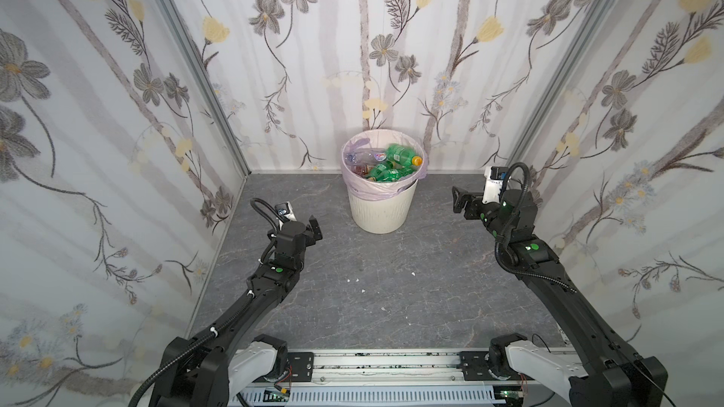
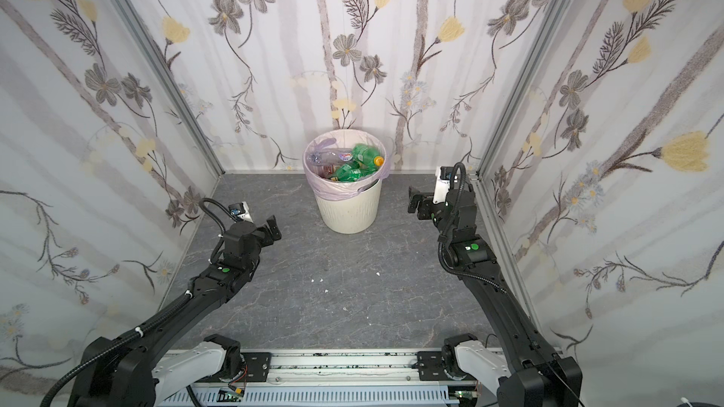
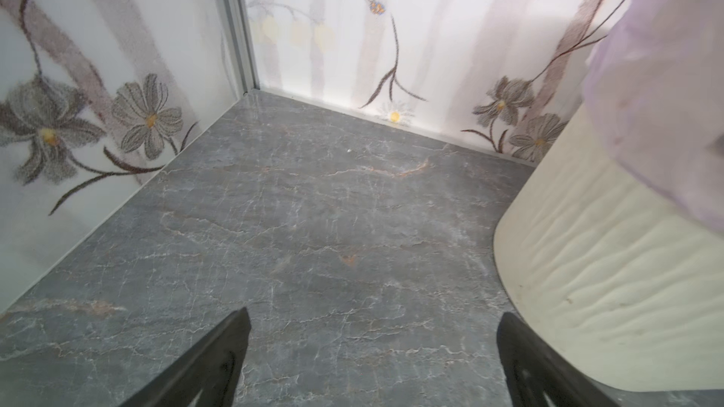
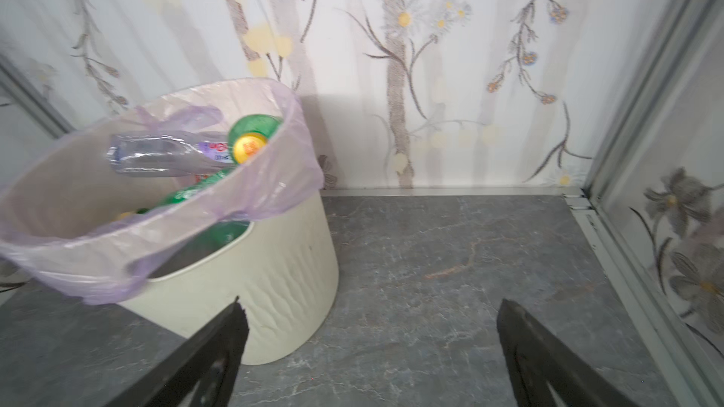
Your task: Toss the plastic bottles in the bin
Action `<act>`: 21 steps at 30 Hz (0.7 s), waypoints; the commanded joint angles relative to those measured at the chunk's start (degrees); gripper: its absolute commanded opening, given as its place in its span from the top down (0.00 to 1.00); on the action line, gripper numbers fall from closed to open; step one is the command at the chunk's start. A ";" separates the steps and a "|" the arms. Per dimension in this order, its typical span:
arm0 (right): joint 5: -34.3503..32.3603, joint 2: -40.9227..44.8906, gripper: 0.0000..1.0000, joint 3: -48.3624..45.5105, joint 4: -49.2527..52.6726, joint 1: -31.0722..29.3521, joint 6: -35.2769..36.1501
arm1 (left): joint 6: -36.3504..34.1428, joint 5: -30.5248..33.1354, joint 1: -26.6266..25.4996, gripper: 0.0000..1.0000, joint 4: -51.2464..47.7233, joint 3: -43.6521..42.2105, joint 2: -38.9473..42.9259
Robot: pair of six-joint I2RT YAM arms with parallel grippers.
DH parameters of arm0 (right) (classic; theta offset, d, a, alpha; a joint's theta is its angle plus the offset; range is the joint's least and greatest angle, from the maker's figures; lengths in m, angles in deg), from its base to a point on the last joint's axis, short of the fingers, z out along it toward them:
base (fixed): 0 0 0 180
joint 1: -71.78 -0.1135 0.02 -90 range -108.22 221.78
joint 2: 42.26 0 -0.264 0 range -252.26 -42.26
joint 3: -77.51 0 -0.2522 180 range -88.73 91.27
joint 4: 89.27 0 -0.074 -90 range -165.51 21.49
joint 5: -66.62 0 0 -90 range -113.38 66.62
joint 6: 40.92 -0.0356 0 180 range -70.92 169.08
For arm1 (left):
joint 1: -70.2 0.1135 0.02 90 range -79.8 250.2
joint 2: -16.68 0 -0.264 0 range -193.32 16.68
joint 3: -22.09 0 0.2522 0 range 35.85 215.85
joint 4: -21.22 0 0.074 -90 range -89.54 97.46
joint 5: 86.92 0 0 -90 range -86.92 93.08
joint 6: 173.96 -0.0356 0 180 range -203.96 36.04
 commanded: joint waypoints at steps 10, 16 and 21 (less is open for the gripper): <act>-6.31 -1.78 0.00 -31.26 -46.47 9.46 4.22 | -12.54 0.18 5.62 0.00 34.95 -6.94 -18.29; -2.32 -9.84 0.00 -38.65 -65.63 10.60 6.15 | -19.00 1.13 5.97 0.00 50.45 -10.95 -23.76; 0.18 -17.54 0.00 -43.96 -84.18 10.73 7.20 | -14.27 -2.46 10.00 0.00 55.92 -14.33 -24.02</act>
